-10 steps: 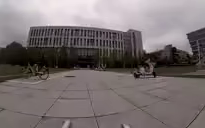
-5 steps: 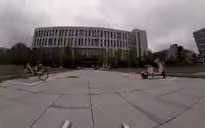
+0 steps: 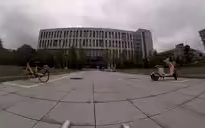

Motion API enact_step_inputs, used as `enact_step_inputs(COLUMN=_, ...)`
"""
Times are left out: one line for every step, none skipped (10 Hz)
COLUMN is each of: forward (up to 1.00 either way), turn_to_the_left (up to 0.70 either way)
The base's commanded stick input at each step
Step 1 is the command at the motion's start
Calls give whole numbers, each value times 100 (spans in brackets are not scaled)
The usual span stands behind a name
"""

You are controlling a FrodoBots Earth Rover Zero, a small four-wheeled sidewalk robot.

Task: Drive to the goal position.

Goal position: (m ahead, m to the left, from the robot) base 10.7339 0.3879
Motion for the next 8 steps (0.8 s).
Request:
enact_step_inputs(forward=100, turn_to_the_left=30)
enact_step_inputs(forward=100, turn_to_the_left=32)
enact_step_inputs(forward=100, turn_to_the_left=28)
enact_step_inputs(forward=100, turn_to_the_left=14)
enact_step_inputs(forward=100, turn_to_the_left=0)
enact_step_inputs(forward=100, turn_to_the_left=0)
enact_step_inputs(forward=100, turn_to_the_left=0)
enact_step_inputs(forward=100, turn_to_the_left=0)
